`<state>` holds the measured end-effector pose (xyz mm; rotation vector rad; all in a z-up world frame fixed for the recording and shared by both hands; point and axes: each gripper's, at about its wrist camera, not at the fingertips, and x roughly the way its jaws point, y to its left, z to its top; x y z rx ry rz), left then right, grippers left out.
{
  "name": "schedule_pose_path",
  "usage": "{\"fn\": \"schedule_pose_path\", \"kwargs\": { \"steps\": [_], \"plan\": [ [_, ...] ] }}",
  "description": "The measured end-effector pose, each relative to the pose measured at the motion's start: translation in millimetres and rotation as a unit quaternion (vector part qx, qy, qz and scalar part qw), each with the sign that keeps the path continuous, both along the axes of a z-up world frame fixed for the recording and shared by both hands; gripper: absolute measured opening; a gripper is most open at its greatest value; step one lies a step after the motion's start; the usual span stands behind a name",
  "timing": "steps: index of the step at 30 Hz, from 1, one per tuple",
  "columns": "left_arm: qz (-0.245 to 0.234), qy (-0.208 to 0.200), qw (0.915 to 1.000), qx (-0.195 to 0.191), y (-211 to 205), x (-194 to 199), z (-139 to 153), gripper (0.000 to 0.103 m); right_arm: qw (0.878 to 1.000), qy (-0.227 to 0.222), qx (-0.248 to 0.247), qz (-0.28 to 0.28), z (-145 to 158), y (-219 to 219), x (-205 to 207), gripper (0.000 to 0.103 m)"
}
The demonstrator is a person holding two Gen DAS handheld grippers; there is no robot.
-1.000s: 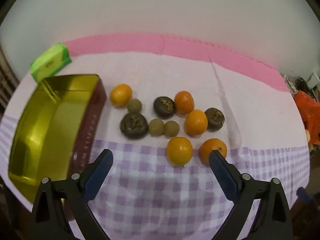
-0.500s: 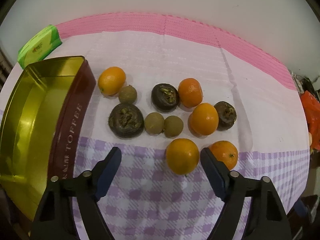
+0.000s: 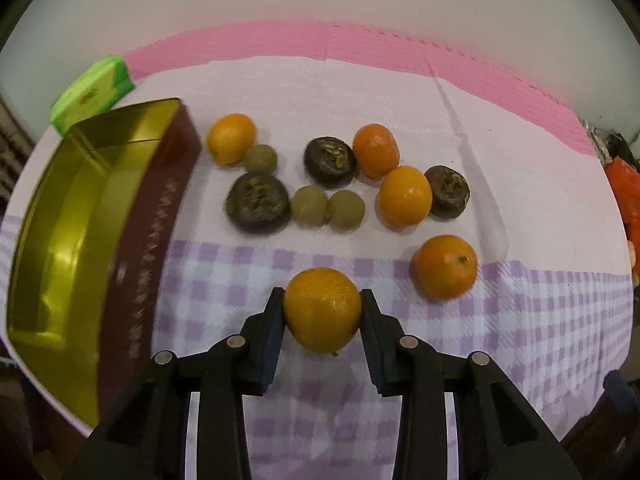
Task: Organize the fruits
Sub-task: 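Carry the orange in the left gripper over the gold tin and release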
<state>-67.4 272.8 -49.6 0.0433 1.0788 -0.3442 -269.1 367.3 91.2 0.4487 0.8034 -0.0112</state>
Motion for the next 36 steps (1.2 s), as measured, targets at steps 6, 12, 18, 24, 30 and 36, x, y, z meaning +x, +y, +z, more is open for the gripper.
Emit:
{"fn": "schedule_pose_path", "kwargs": {
  "steps": [6,12,18,24,30,36],
  "plan": [
    [-0.003,-0.024,0.9997,-0.003,132,-57,30,0.037,1.0,0.007,0.009,0.011,-5,8,2,0.103],
    [-0.026,-0.035,0.999,0.007,191,-66,67,0.037,0.998,0.029,0.051,0.017,-21,13,4,0.103],
    [-0.022,-0.033,0.9992,0.01,259,-62,103,0.037,0.998,0.039,0.045,0.026,-27,17,5,0.103],
    [-0.01,-0.03,0.9995,0.003,342,-47,147,0.037,0.997,0.051,0.041,0.033,-34,18,10,0.103],
    [0.003,-0.044,0.999,0.01,451,-19,185,0.037,0.996,0.066,0.046,0.029,-43,16,14,0.103],
    [0.013,-0.071,0.9966,0.04,586,20,225,0.037,0.997,0.066,0.043,0.027,-46,15,15,0.103]
  ]
}}
